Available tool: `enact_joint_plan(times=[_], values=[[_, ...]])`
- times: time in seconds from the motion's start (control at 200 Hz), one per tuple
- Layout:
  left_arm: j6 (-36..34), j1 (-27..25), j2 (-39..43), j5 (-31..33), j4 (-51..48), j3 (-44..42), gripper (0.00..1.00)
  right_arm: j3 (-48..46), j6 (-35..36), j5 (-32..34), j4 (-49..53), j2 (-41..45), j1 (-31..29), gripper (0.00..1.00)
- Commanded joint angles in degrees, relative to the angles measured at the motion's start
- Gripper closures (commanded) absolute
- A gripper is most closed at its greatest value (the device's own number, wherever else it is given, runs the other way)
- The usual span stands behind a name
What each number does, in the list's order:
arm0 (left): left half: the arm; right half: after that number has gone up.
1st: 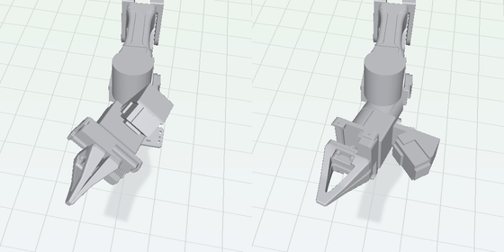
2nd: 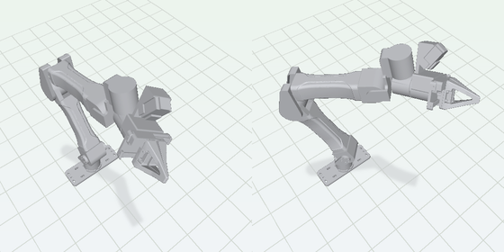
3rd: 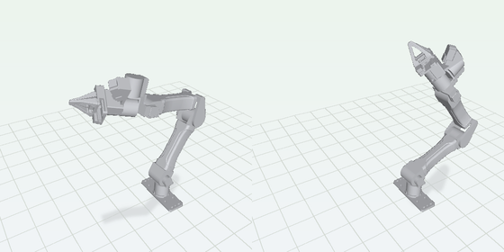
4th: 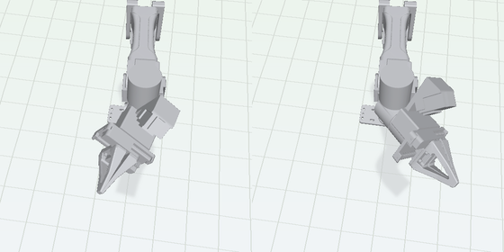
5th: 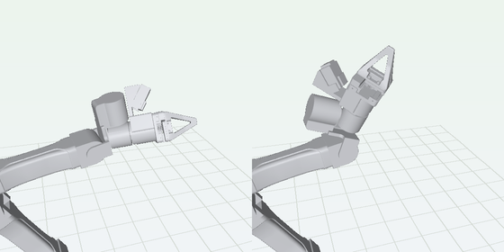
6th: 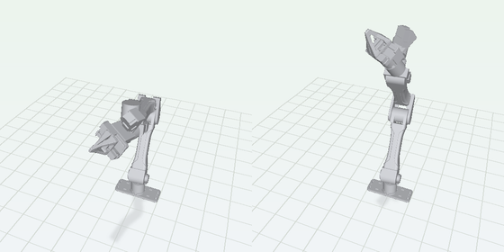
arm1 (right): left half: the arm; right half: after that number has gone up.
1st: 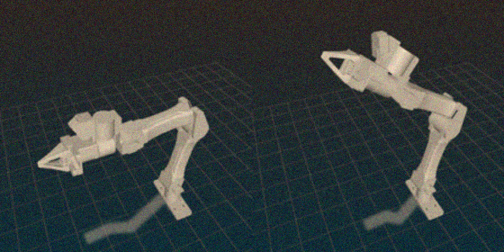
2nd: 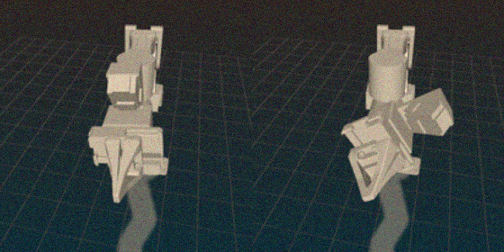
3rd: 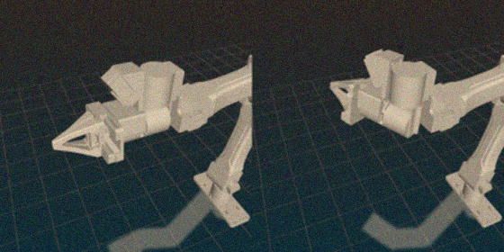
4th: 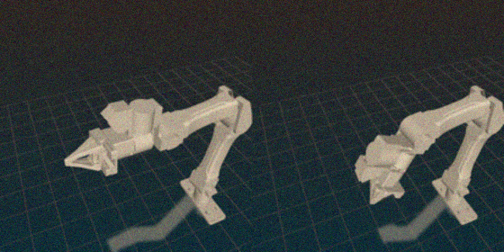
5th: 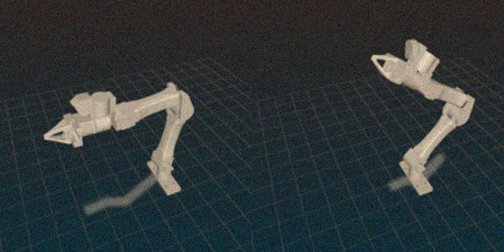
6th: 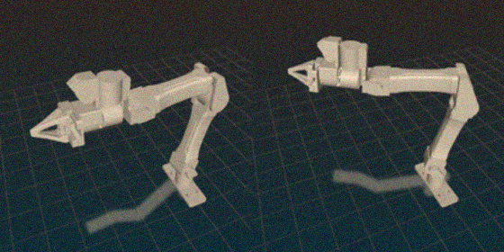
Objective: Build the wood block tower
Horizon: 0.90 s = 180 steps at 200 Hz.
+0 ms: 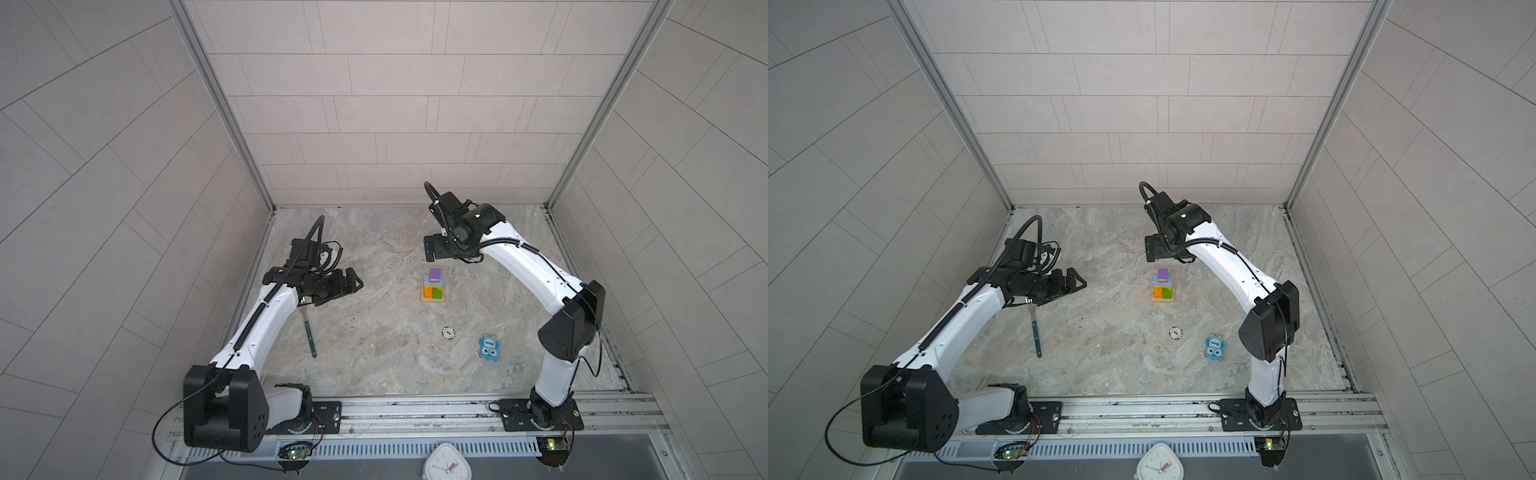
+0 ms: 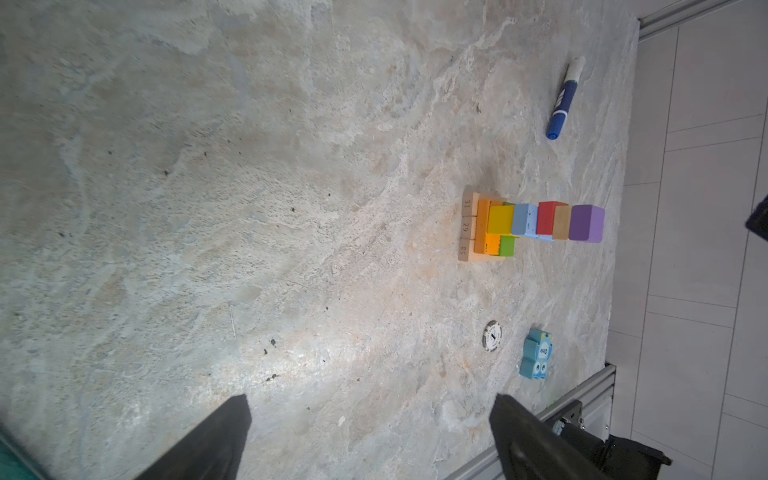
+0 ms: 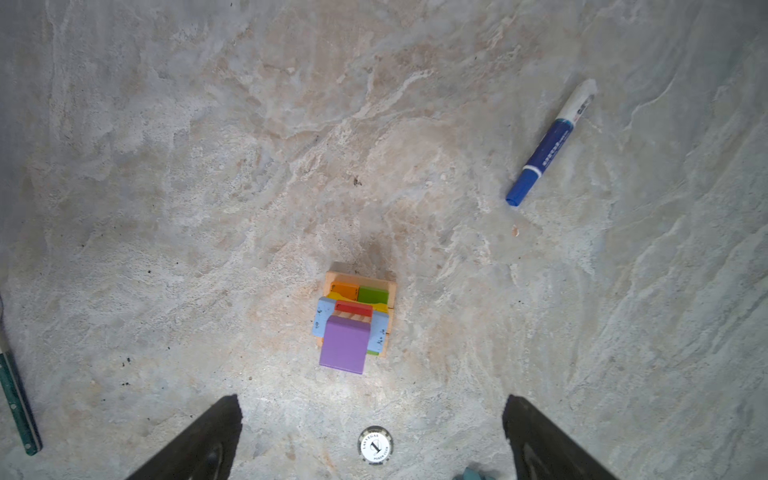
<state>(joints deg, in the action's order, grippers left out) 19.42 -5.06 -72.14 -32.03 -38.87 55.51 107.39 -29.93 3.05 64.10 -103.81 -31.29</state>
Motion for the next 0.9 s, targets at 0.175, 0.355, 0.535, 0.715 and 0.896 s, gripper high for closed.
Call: enact_joint_plan(times=[0.175,0.355,0.535,0.715,0.896], values=[[-2.51,-0.3,0.73,14.3,9.36,1.91,0.0,-21.19,6.91,0.87,-19.2,14.82,10.78,0.0],[-4.34,-0.13,-1.63,22.25,28.1,-6.28,0.0,-39.87,12.13,6.23,-38.25,22.37,15.29,0.0],[-10.59,0.31,-10.3,27.15,37.49,-6.89,0.0,-47.43,15.16,11.37,-43.89,21.89,20.05,0.0],[-14.99,0.64,-12.22,34.58,40.89,-8.01,0.0,-57.24,17.83,14.65,-56.86,22.58,22.03,0.0],[-19.89,1.38,-9.92,39.82,56.78,-18.32,0.0,-67.46,20.76,16.22,-73.04,24.47,22.77,0.0]])
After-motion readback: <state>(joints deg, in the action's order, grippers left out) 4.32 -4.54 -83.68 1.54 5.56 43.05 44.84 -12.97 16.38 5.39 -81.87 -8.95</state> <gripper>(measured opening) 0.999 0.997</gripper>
